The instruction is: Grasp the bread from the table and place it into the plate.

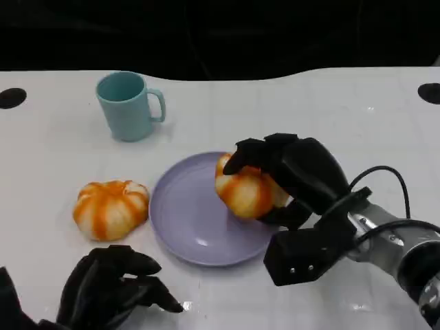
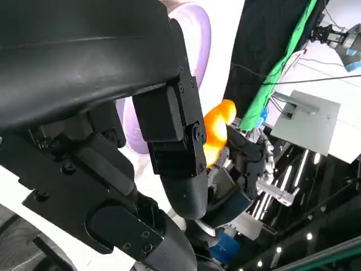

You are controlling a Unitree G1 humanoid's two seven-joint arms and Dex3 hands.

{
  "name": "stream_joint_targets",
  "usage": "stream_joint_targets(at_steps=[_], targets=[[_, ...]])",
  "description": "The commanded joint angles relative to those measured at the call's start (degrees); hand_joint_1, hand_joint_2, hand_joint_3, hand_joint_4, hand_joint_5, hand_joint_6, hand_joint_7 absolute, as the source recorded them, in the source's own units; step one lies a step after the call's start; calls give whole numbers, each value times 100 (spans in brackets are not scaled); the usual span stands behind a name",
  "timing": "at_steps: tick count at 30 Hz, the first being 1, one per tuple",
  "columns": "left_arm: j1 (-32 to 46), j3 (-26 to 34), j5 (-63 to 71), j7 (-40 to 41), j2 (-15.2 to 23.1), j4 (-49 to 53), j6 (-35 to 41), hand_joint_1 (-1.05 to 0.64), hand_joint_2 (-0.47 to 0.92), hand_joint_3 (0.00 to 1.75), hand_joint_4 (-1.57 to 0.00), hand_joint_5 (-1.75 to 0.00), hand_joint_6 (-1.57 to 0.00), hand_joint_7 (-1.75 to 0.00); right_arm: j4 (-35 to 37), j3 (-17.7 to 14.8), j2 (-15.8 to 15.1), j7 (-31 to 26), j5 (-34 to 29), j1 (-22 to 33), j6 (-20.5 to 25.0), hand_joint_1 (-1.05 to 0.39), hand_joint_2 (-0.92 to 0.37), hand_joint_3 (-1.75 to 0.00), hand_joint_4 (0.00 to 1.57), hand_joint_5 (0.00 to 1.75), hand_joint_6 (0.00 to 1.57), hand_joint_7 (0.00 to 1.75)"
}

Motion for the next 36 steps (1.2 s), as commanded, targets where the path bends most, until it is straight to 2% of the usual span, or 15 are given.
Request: stream_joint_targets(at_steps=[1,2,3,6,11,17,24,31,36], targets=[[31,0,77,89,52,-18,-61,-97,64,0,-157,-44,-157,-18,-38,124,-146,483,-23,-142,72,-30,-60,-54,53,66,64,27],[32,-1,74,86,53,-23,-54,-97,64,0,-157,-44,-157,-18,-51,128,-166,677,3,-139,88,-39,-74,-29,44,51,57,14],[35,-1,63,87,53,-33,-31,-97,64,0,-157,-44,-157,-18,-77,132,-183,832,20,-130,123,-44,-82,-18,39,43,52,8],[44,-3,61,97,54,-51,-20,-97,64,0,-157,-44,-157,-18,-201,87,-212,1226,123,-76,212,-57,-91,-7,23,32,41,1],[58,-22,86,109,60,-71,-60,-98,64,0,-157,-44,-157,-18,-431,-1,-252,1567,306,35,256,-66,-92,-13,8,29,29,0],[58,-45,87,151,62,-85,-62,-99,64,0,-157,-45,-157,-18,-633,-152,-284,2004,571,132,230,-73,-92,-23,0,33,21,0],[67,-57,101,183,62,-103,-81,-99,64,0,-157,-46,-157,-19,-933,-282,-371,2390,810,288,197,-77,-92,-25,0,29,18,0],[77,-85,74,209,45,-140,-29,-98,64,0,-157,-45,-157,-19,-1493,-448,-652,2678,1014,612,51,-74,-92,-26,1,34,19,1],[77,-96,69,214,53,-147,5,-99,63,0,-157,-45,-157,-19,-1949,-653,-870,2696,1214,964,-232,-70,-92,-23,12,54,33,6]])
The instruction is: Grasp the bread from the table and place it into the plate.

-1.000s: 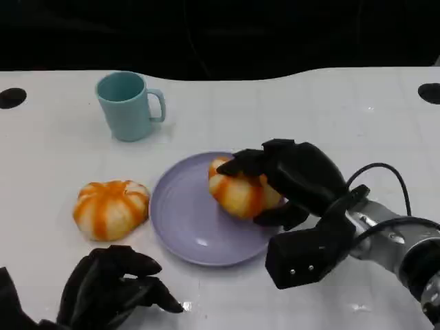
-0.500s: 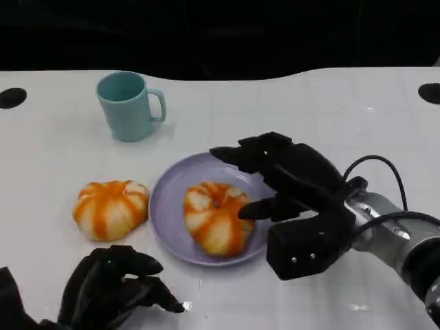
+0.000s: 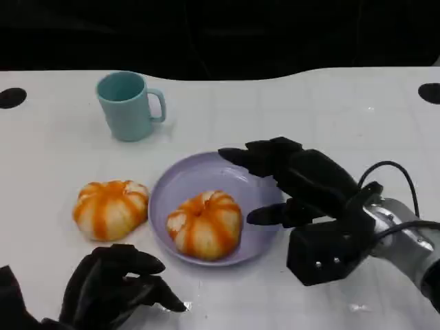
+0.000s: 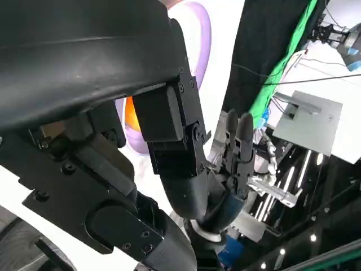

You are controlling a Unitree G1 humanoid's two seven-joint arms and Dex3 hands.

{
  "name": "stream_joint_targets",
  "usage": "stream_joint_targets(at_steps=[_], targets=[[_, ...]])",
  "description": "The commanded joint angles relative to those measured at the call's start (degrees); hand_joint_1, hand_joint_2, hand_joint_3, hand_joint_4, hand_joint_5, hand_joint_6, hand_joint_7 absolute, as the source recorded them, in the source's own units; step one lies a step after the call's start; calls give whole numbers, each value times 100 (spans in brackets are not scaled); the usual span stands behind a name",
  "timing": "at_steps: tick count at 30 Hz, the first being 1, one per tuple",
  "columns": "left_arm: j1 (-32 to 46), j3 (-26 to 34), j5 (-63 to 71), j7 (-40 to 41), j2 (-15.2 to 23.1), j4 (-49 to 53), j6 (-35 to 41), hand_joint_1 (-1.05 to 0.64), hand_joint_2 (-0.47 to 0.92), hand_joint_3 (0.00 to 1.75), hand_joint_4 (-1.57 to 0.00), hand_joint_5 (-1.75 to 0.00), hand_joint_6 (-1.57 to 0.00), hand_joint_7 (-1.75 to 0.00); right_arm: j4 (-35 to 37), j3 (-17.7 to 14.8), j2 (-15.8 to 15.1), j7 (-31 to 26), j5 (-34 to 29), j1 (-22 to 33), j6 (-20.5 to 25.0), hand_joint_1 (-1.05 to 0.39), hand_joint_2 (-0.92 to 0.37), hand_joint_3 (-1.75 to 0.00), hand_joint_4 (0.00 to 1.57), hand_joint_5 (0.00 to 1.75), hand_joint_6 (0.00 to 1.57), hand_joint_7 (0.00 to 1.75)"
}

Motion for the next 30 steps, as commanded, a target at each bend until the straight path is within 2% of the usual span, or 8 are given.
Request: stream_joint_targets(at_steps=[1,6,10,12,13,18,24,30], targets=[[48,16,37,83,56,-39,35,-99,63,0,-157,-45,-157,-18,-397,-237,-277,35,277,330,-308,-70,-92,-23,12,56,34,7],[48,11,66,89,57,-30,-13,-100,64,0,-157,-46,-157,-19,-822,-514,-484,137,624,815,-633,-67,-92,-25,34,71,53,16],[39,16,40,57,59,-19,13,-99,64,0,-157,-45,-157,-18,-1241,-758,-605,637,1176,1248,-704,-64,-92,-28,43,89,64,23],[39,16,27,59,51,-30,36,-99,63,0,-157,-45,-157,-18,-1434,-879,-632,854,1438,1438,-719,-62,-92,-26,47,109,70,40],[39,17,22,54,48,-29,38,-99,63,0,-157,-45,-157,-18,-1558,-951,-635,1030,1686,1576,-703,-62,-92,-26,50,114,66,60],[46,19,25,54,37,-35,20,-99,63,0,-157,-45,-157,-19,-1951,-1223,-607,1917,2825,2094,-670,-50,-92,-21,66,139,70,109],[52,20,2,28,35,-38,37,-97,64,0,-157,-45,-157,-18,-2990,-1509,-630,3051,4169,2880,449,-49,-92,-32,66,173,63,140],[44,15,1,6,44,-36,31,-97,64,0,-157,-45,-157,-17,-3830,-1810,-672,3500,4503,3469,1108,-48,-92,-35,77,175,60,164]])
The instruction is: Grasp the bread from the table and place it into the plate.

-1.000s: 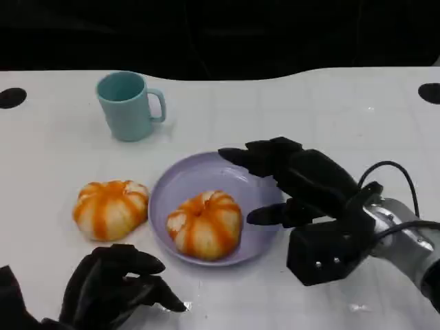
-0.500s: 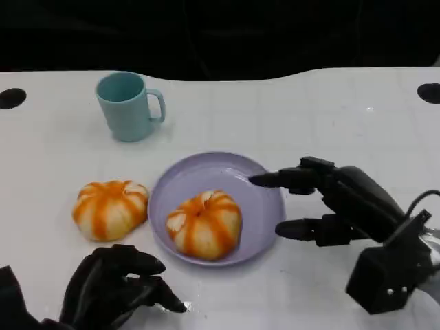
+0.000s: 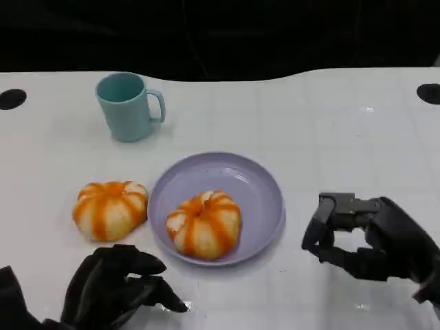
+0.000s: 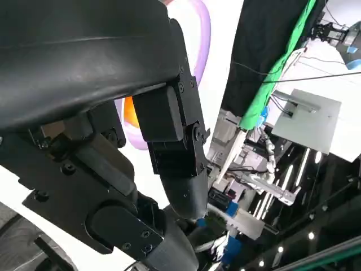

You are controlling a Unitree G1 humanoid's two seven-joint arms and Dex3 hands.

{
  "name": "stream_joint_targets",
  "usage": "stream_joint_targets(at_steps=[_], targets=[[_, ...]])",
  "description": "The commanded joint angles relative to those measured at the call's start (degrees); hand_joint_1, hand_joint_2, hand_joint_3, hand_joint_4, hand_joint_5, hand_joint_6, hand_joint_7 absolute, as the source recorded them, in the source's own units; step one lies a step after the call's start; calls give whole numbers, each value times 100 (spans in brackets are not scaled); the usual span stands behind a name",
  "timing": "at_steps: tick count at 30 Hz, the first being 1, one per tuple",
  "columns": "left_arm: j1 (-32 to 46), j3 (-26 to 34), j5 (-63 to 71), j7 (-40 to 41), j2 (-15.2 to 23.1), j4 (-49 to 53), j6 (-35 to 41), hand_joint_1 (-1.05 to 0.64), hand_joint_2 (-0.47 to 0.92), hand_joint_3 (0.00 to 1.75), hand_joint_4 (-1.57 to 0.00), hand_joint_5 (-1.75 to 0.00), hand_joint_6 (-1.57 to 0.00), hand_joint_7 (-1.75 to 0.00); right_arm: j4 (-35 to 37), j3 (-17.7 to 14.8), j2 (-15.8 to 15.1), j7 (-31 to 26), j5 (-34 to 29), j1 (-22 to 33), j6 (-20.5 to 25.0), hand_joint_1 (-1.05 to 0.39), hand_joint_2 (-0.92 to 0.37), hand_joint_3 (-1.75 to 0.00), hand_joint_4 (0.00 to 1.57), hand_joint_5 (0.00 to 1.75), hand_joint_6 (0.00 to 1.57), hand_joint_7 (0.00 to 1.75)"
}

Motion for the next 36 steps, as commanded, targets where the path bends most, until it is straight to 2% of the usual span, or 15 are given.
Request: stream_joint_targets(at_steps=[1,5,12,20,36], targets=[[31,23,15,6,71,-16,2,-97,64,0,-157,-44,-157,-17,-476,-265,-149,252,183,366,267,-47,-92,-35,78,175,60,167],[45,24,18,31,66,-41,3,-97,64,0,-157,-43,-157,-16,-782,-400,-151,440,268,644,462,-44,-92,-34,82,175,61,173],[63,30,-15,12,78,-77,59,-96,64,0,-157,-43,-157,-16,-1445,-544,-119,629,511,1139,1209,-45,-92,-32,87,175,65,175],[133,29,-16,16,89,-195,99,-97,64,0,-157,-42,-157,-16,-1546,-601,44,675,583,1304,1555,-46,-92,-30,89,175,66,175],[97,58,-52,-84,156,-103,58,-96,65,0,-157,-42,-157,-14,-1071,-672,304,784,571,1113,1432,-49,-92,-32,89,175,67,175]])
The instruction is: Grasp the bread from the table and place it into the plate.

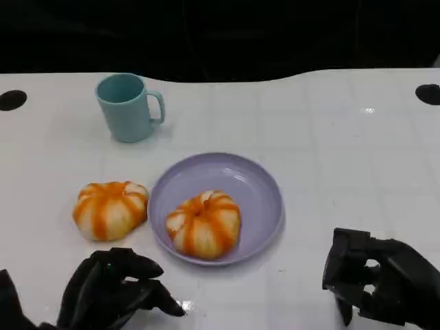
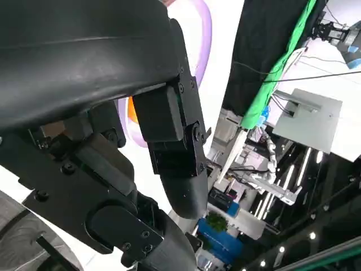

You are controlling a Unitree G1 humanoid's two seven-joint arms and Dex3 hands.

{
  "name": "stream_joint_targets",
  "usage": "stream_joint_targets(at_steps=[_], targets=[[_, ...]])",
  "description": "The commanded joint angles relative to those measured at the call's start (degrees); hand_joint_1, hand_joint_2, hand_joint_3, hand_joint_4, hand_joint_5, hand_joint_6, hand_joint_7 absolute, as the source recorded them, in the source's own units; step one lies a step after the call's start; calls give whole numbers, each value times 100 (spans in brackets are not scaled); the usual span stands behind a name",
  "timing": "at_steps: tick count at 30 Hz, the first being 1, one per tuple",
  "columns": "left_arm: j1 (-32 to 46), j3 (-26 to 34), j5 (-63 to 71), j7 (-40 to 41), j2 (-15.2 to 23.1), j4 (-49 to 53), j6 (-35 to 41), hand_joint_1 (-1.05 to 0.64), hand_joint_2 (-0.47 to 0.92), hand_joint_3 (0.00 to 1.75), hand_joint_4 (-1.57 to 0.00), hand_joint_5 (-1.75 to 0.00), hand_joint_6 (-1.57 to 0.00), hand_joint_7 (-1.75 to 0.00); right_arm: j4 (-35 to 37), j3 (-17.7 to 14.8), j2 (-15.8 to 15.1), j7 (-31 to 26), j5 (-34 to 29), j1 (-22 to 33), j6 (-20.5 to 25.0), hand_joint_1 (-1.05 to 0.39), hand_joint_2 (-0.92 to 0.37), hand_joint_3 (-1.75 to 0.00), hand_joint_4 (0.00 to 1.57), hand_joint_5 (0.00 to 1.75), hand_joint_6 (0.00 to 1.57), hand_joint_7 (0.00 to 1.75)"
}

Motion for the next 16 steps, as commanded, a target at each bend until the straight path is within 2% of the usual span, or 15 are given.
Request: stream_joint_targets(at_steps=[1,16], targets=[[-27,52,-24,-65,108,28,-9,-96,65,0,-157,-42,-157,-14,180,-158,58,112,126,-120,-65,-50,-92,-32,89,175,67,175],[-23,58,-29,-66,126,52,-12,-98,64,0,-157,-42,-157,-16,101,-255,156,446,437,-156,384,-55,-92,-33,81,175,64,175]])
